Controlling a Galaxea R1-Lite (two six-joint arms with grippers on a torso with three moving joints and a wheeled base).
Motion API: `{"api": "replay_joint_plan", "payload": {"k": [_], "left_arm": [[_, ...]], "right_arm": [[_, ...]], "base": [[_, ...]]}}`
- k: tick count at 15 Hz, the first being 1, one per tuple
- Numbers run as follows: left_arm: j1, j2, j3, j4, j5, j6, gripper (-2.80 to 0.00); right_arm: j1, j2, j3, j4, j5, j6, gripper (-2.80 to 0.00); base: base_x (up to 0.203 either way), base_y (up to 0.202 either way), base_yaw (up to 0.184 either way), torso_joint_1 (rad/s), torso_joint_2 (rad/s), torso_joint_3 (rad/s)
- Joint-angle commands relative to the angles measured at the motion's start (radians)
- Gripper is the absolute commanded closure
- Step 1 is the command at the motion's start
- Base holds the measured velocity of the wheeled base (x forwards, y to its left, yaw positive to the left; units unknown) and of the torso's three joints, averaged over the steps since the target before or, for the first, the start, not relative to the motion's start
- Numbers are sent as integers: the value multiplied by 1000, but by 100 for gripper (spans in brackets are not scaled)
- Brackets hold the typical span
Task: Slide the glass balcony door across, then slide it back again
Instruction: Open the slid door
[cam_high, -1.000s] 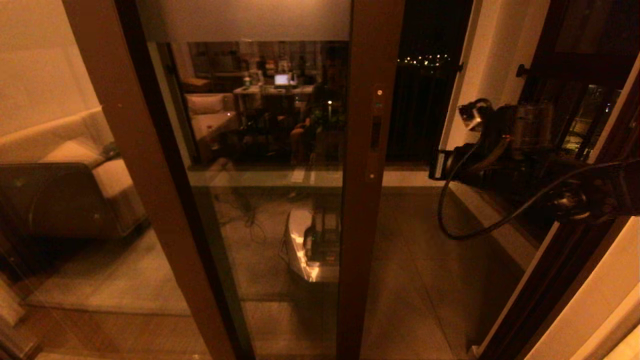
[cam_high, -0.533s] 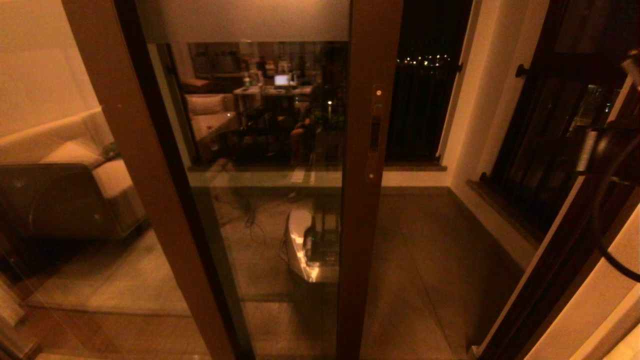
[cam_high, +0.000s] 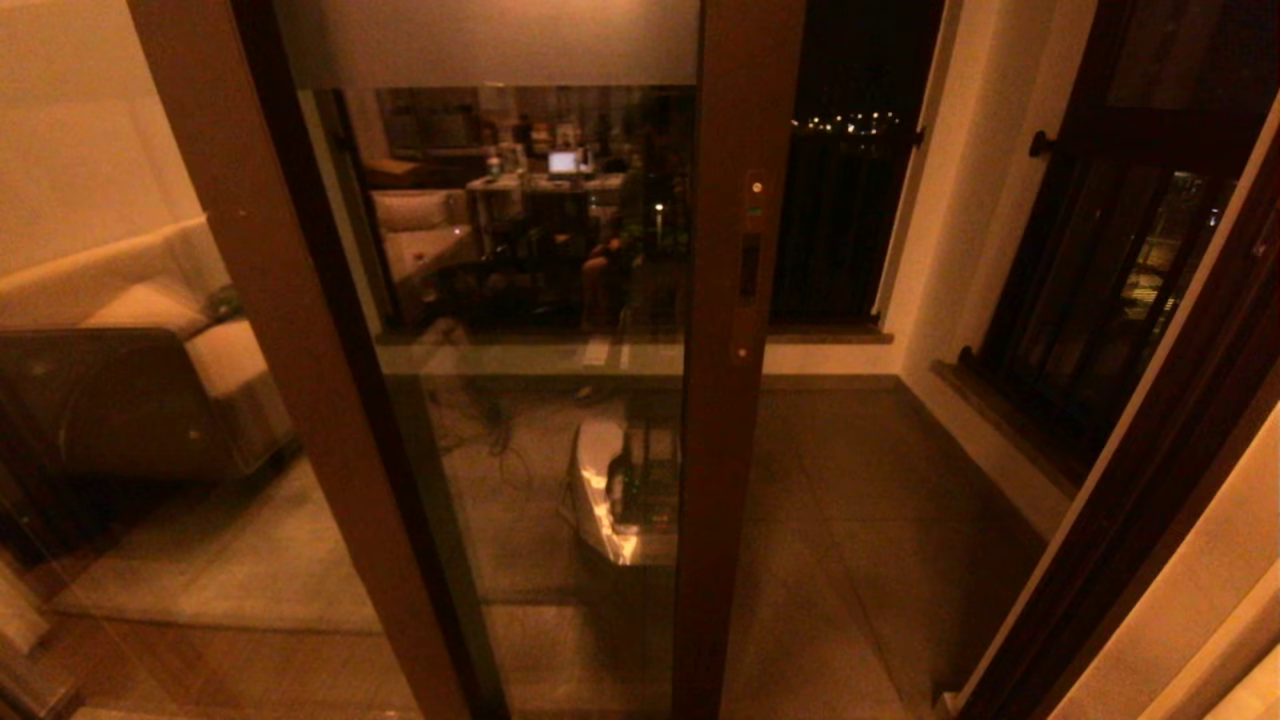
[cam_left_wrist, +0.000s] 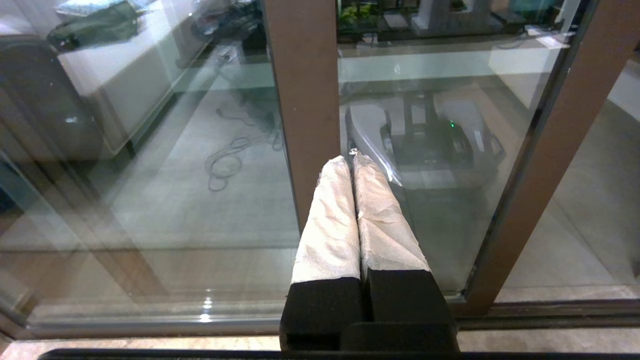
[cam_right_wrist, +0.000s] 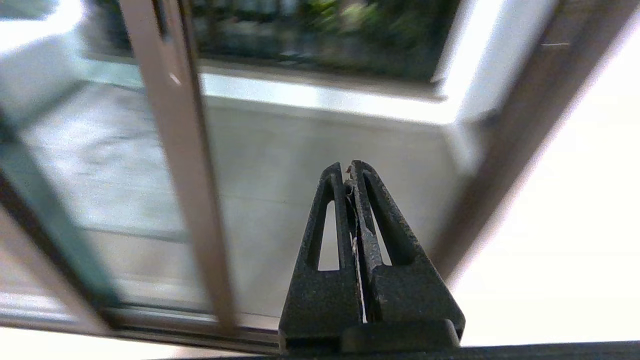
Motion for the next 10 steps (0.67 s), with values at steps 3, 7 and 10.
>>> {"api": "replay_joint_plan", "payload": {"k": [3,7,10], "left_arm": [[0,0,0,0,0,1,0],[0,0,0,0,0,1,0],[0,0,1,0,0,1,0]], "right_arm": [[-41,-351,35,133,21,-67,0],[-25,-583,209,285,42,-94,0],[-22,-580,471,236,42,-67,0]], "base": [[0,0,0,0,0,0],[0,0,0,0,0,0],[0,0,0,0,0,0]]}}
